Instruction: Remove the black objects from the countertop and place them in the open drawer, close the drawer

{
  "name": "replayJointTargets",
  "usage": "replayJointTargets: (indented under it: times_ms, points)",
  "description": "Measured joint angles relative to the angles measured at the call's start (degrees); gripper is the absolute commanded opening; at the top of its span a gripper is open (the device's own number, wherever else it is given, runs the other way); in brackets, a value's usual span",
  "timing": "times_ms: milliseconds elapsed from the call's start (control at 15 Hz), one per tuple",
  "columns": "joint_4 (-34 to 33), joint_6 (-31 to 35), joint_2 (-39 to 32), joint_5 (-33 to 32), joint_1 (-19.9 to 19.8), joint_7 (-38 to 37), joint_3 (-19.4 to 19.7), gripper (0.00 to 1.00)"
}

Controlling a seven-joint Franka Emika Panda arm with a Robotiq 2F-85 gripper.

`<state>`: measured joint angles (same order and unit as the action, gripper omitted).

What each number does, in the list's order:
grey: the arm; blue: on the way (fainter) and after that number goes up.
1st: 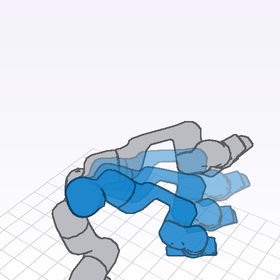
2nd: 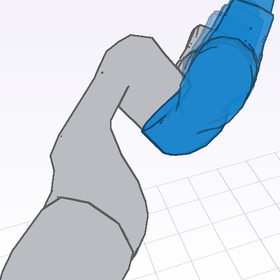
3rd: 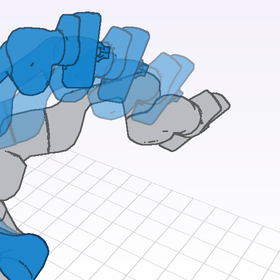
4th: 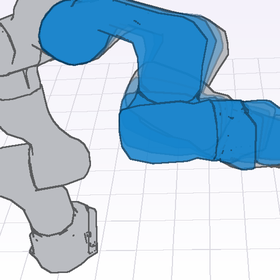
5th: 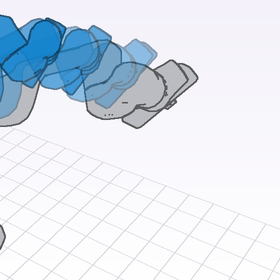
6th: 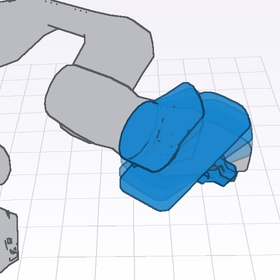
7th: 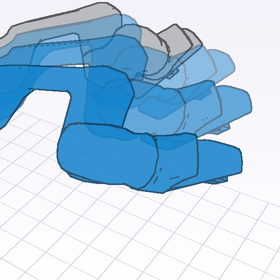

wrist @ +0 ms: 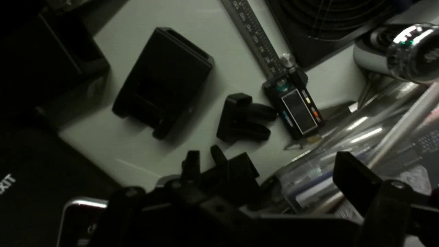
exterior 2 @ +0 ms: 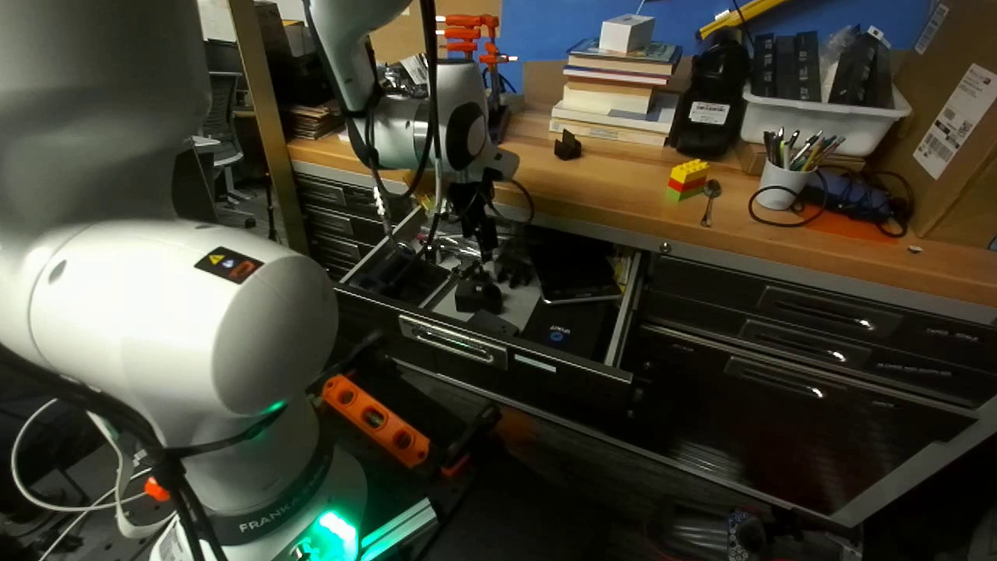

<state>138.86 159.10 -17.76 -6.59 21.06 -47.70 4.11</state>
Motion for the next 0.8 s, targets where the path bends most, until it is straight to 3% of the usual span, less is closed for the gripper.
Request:
replayJointTargets:
  times_ms: [467, 800]
  points:
    - [-6.45, -16.44, 14.07, 1.02, -5.20, 6.87, -5.25, 1.00]
    - [-12.33, -18.10, 14.51, 1.01, -7.27, 17.12, -8.38, 1.00]
